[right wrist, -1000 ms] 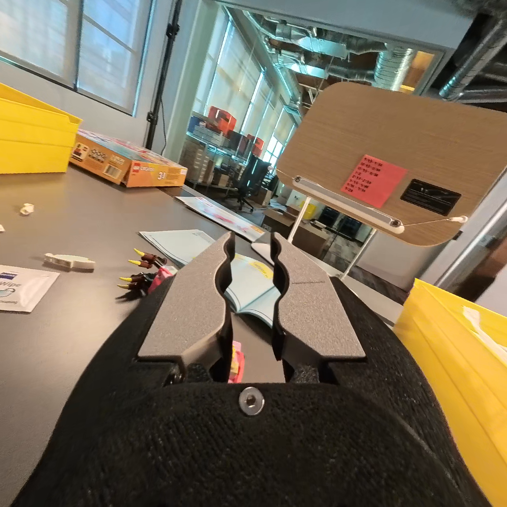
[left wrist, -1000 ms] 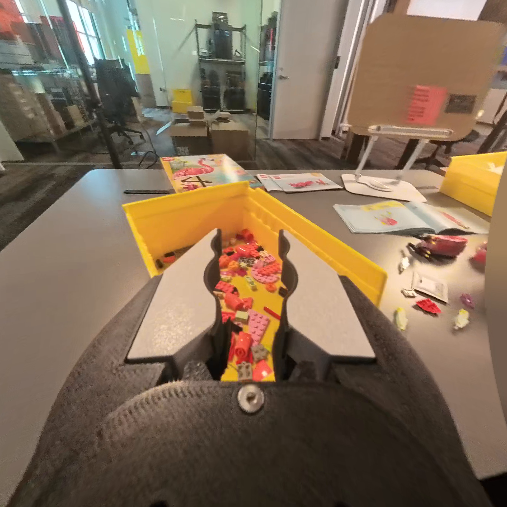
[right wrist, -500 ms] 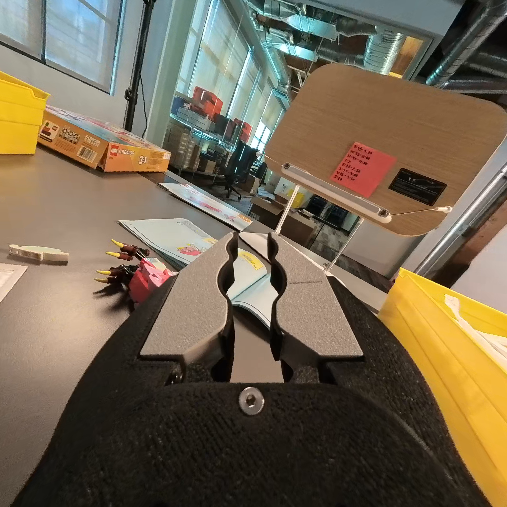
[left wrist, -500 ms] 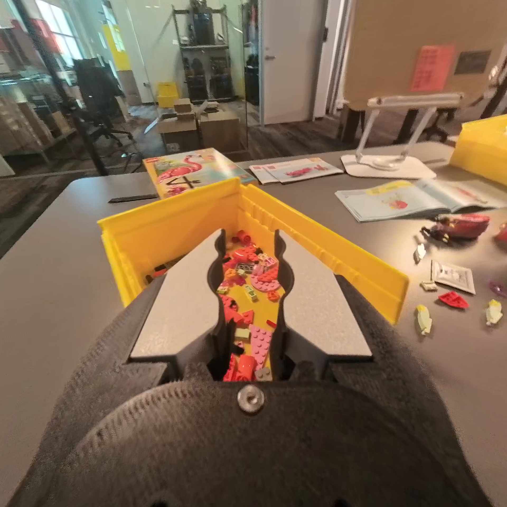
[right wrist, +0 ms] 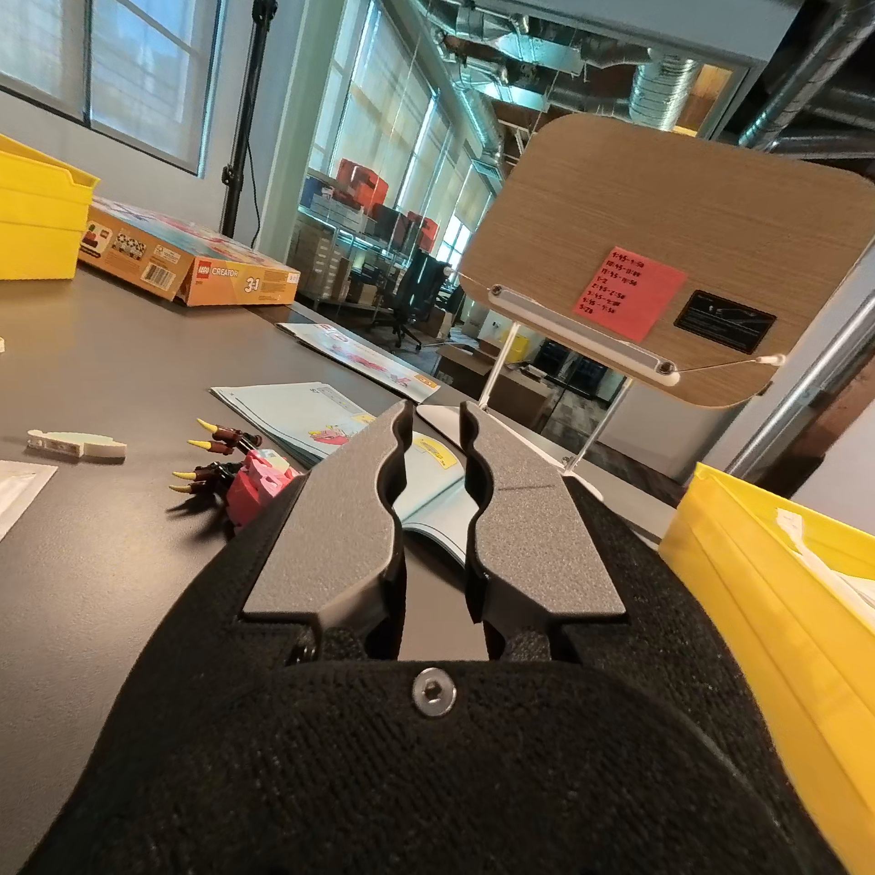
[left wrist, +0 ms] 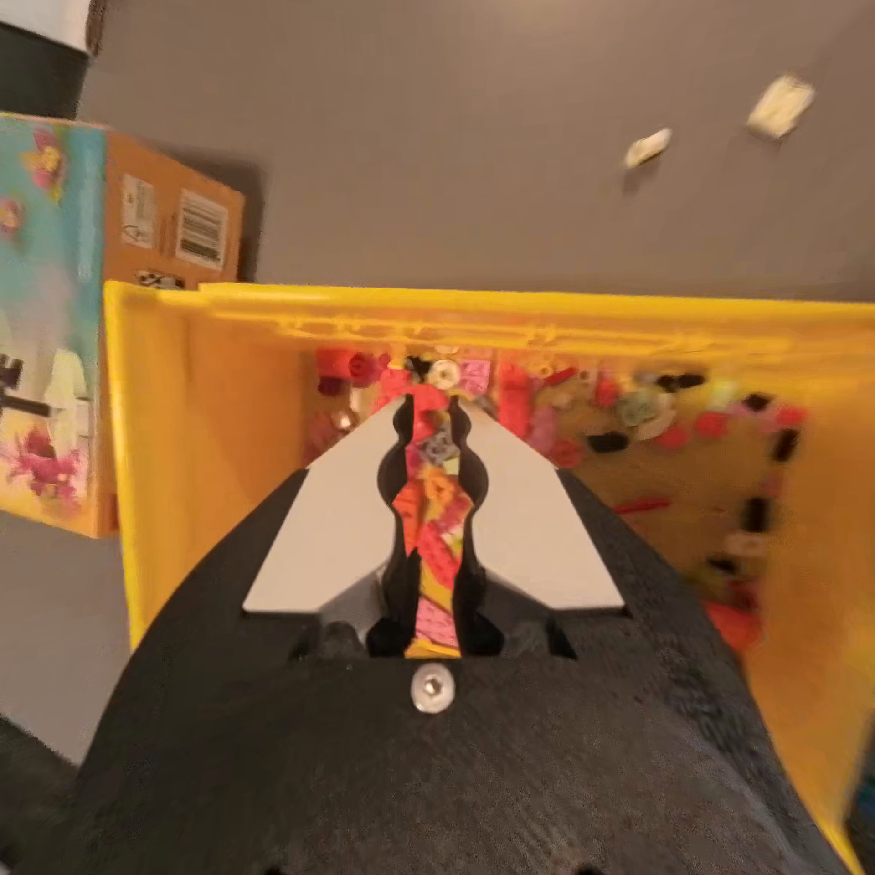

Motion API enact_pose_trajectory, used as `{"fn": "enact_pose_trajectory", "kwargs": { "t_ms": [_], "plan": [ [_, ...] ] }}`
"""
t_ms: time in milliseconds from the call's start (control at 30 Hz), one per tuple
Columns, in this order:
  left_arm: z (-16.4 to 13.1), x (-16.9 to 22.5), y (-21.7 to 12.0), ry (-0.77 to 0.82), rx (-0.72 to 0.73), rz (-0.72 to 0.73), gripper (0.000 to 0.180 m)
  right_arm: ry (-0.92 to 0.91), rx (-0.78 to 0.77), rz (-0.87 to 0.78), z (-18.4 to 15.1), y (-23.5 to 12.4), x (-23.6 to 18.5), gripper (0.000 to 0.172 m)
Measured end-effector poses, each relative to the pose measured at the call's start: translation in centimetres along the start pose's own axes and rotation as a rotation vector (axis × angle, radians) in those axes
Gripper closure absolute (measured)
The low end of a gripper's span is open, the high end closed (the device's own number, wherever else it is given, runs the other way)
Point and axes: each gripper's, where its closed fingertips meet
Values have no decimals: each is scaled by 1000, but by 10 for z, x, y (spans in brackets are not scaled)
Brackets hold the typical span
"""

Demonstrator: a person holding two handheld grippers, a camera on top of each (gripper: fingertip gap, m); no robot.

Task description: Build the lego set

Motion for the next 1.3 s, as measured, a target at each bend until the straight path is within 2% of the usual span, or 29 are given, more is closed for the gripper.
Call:
{"fn": "enact_pose_trajectory", "kwargs": {
  "t_ms": [300, 400, 600, 933, 1000, 1033, 1300],
  "plan": [
    [1, -14, 42, -19, -29, -134, 166, 1, 8, 28, 1, 1, -3, 154],
    [-6, -20, 54, 12, -91, -77, 167, -2, 6, 32, 1, 2, -3, 155],
    [4, -22, 55, -21, -24, -110, 165, -7, 3, 33, 0, 2, -4, 156],
    [5, -20, 53, -42, -26, -155, 165, -18, 4, 29, 0, 2, -4, 157],
    [2, -18, 52, -44, -42, -183, 169, -21, 4, 28, 0, 2, -5, 157],
    [-1, -16, 51, -41, -50, -211, 177, -22, 4, 30, 0, 2, -5, 157],
    [-1, -16, 45, -45, -9, -224, 175, -2, 19, 54, 2, 1, -7, 157]
  ]
}}
Point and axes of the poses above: each gripper's, where its closed fingertips meet, y out along the fingers, z out of its top, x = y × z across the jaws, and after that the axes turned 13 degrees about -x, right-handed
